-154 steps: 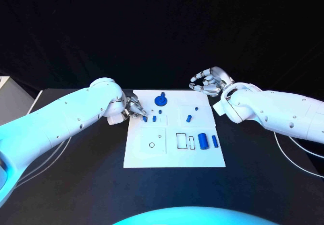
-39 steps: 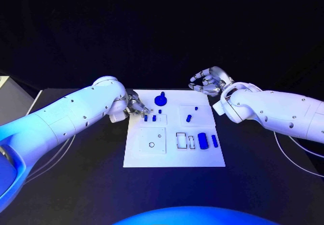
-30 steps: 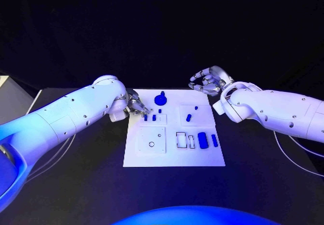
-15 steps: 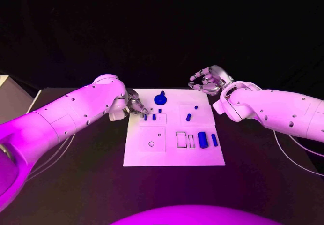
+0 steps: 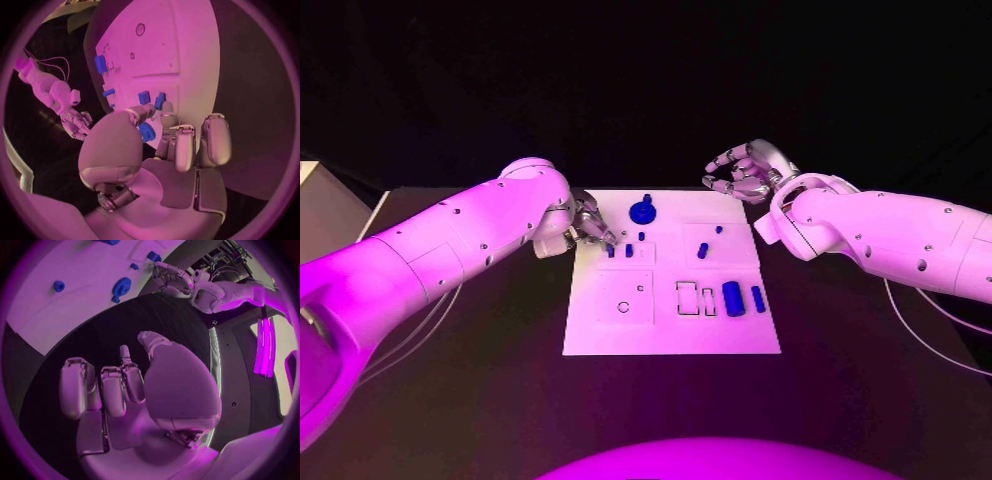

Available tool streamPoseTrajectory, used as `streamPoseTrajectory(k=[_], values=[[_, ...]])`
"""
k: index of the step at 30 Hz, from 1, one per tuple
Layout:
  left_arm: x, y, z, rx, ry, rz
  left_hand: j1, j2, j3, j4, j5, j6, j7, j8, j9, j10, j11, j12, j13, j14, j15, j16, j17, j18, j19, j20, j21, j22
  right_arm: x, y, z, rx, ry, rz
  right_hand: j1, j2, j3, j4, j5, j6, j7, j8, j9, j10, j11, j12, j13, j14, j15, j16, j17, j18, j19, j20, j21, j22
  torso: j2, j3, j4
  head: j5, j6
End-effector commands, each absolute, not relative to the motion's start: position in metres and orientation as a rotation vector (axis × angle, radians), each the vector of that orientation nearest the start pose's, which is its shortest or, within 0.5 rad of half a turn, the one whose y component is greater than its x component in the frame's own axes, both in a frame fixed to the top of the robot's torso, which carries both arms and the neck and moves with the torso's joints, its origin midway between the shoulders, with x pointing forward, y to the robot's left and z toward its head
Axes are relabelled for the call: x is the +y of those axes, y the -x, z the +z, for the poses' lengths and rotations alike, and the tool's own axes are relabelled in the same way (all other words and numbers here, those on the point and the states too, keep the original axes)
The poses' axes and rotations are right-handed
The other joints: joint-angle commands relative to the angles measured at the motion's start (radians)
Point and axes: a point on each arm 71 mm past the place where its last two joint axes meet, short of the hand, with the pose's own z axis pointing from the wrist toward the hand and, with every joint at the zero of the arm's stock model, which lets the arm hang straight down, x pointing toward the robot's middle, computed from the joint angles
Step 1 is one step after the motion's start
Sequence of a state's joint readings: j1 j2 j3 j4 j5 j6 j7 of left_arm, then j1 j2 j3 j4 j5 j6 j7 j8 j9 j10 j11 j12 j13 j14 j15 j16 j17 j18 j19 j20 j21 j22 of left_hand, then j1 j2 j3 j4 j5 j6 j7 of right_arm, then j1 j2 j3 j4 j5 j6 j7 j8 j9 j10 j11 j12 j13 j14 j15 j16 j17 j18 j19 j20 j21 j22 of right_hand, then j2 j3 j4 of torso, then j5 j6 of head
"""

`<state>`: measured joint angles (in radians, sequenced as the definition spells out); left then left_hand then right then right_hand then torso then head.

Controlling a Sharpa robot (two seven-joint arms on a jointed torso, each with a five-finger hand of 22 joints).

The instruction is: Assemble the parts on the task board

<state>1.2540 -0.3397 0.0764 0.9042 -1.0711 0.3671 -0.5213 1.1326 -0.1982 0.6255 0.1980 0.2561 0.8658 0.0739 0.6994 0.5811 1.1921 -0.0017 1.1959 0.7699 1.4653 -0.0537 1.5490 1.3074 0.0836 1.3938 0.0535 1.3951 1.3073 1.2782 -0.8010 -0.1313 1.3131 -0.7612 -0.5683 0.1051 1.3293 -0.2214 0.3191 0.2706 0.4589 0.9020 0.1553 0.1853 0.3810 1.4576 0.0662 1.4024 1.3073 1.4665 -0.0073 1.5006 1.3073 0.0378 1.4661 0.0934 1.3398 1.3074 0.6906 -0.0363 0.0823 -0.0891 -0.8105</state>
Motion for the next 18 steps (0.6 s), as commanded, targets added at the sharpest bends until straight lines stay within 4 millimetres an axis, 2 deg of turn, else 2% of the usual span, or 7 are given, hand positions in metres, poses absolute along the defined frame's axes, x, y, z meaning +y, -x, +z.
streamPoseTrajectory(k=[1,18], values=[[0.1239,-0.5750,-0.2063,2.423,0.204,-0.409,0.022,0.004,0.008,-0.015,0.001,-0.003,-0.008,0.005,0.002,0.005,-0.004,0.002,-0.001,0.094,-0.007,0.006,0.230,-0.019,0.004,-0.004,0.006,0.039,-0.2582,-0.5298,-0.1775,1.483,-0.491,0.814,-0.007,-0.001,0.007,0.002,0.006,-0.007,-0.002,-0.005,0.001,0.007,-0.002,0.003,0.133,0.068,-0.005,-0.004,0.107,0.011,0.028,-0.005,0.001,0.125,0.000,0.0006,0.0002,0.000,0.000],[0.1229,-0.5722,-0.2080,2.467,0.201,-0.439,0.087,0.013,0.084,-0.080,0.010,-0.010,-0.005,-0.005,0.002,0.001,-0.002,-0.015,-0.015,0.097,-0.006,0.010,0.238,-0.018,0.000,-0.005,0.003,0.037,-0.2580,-0.5302,-0.1776,1.483,-0.490,0.814,-0.008,-0.001,0.008,0.002,0.006,-0.006,-0.002,-0.004,0.002,0.008,-0.002,0.006,0.135,0.068,-0.005,-0.004,0.108,0.011,0.028,-0.005,0.002,0.126,0.000,-0.0001,-0.0002,0.000,0.001]])
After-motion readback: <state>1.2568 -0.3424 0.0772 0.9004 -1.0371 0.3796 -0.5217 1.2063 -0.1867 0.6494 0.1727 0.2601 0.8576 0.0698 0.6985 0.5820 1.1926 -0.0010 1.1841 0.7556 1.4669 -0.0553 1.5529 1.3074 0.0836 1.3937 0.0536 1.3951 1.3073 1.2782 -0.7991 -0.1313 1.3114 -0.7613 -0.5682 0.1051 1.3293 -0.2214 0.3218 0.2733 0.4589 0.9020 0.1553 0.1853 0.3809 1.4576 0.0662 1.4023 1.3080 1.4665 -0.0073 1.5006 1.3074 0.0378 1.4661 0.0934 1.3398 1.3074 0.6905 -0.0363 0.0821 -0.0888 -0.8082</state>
